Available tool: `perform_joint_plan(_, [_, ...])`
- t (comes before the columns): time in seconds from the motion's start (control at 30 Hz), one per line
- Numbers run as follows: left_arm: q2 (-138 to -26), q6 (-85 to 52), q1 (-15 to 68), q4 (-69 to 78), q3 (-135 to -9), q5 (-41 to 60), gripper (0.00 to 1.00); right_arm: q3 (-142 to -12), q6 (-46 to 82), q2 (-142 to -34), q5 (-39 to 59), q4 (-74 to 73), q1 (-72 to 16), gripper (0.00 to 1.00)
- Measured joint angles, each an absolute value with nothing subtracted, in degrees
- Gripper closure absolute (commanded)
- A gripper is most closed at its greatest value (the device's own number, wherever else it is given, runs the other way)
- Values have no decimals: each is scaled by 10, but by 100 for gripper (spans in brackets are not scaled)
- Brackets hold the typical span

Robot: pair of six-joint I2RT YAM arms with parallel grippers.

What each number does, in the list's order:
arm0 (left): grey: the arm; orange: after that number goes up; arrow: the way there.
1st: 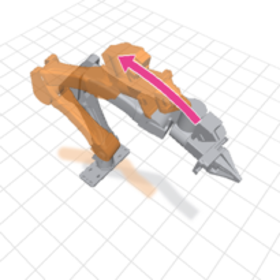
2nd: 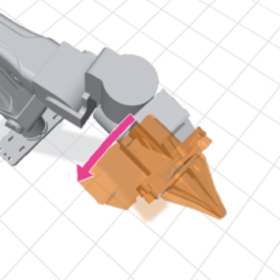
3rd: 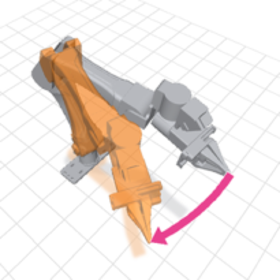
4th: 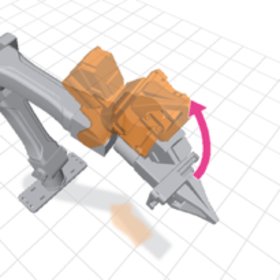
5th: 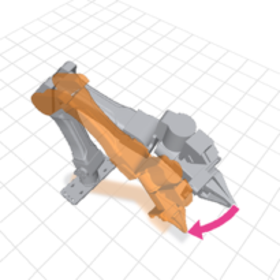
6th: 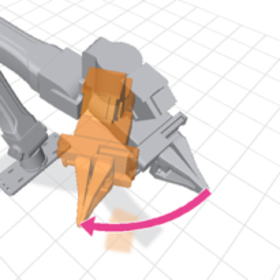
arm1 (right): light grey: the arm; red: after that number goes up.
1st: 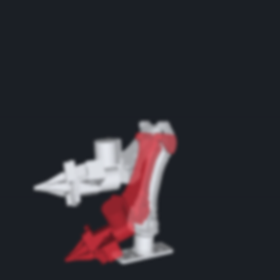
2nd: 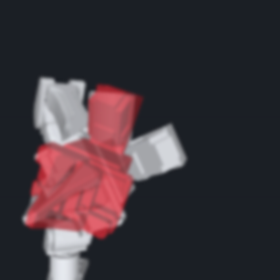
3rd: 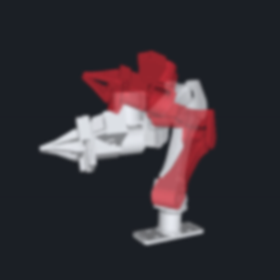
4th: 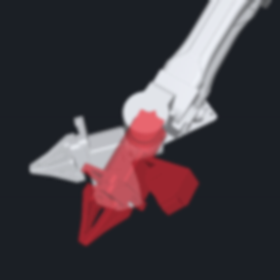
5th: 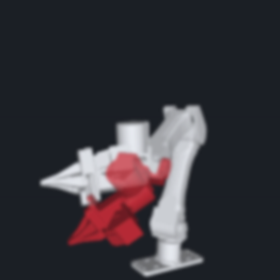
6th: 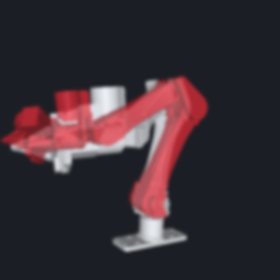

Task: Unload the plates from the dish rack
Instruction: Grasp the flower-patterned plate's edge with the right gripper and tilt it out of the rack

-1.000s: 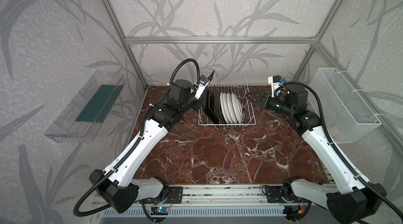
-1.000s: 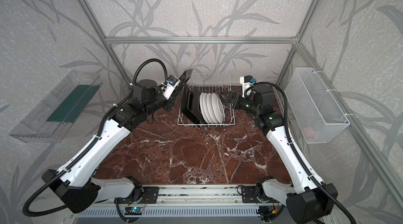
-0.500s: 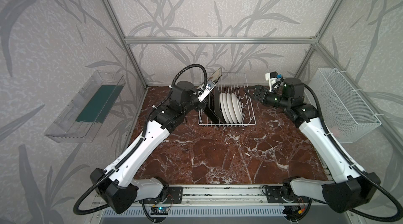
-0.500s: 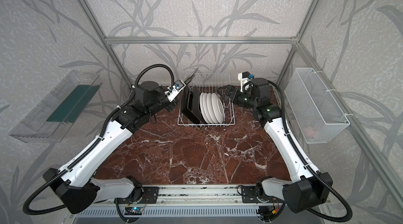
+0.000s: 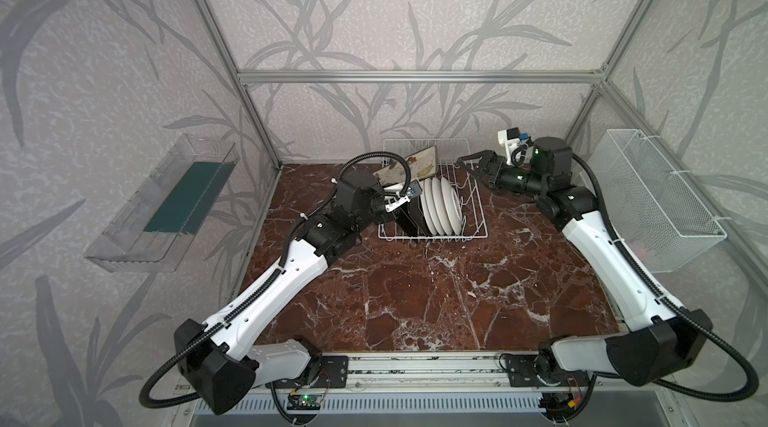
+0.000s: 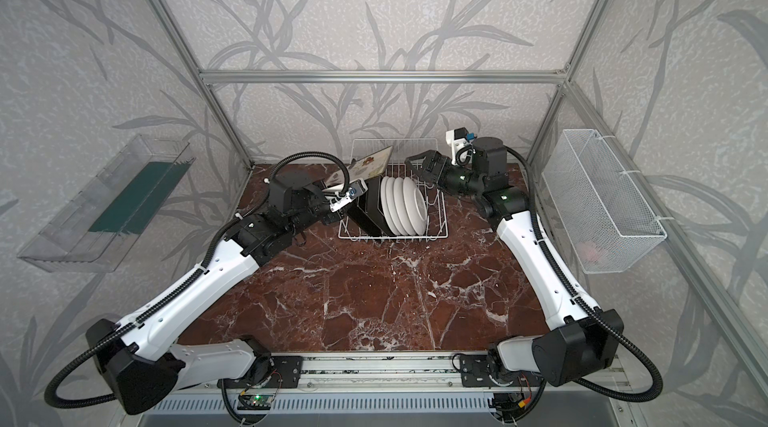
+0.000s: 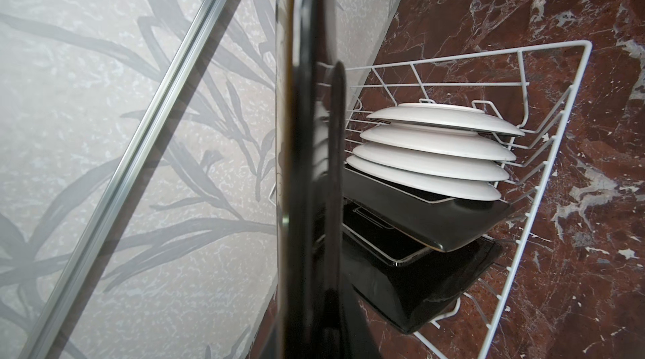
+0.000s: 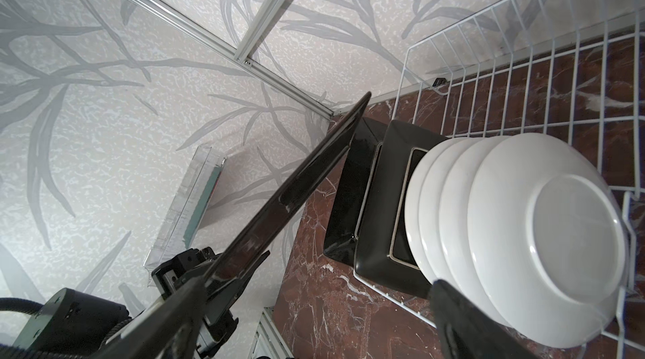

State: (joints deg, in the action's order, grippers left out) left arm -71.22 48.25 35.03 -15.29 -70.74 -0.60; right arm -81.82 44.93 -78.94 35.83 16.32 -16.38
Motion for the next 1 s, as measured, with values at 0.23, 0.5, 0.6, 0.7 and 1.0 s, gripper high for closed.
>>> perform_joint_plan(0.23, [-712, 526, 364, -125, -697, -16, 100, -820, 481, -799, 343, 160, -183, 5])
perform_joint_plan(0.5, [-710, 552, 368, -73, -664, -20, 100, -815, 519, -809, 322, 143, -201, 12])
perform_joint_plan(0.6, [-704, 561, 368, -60, -649, -20, 100, -815, 530, -817, 319, 140, -203, 12])
perform_joint_plan(0.7, [-697, 568, 368, -49, -638, -19, 100, -815, 536, -823, 316, 139, -204, 13])
perform_joint_plan(1.0, [-691, 577, 371, -35, -620, -10, 100, -814, 546, -844, 315, 135, -208, 19])
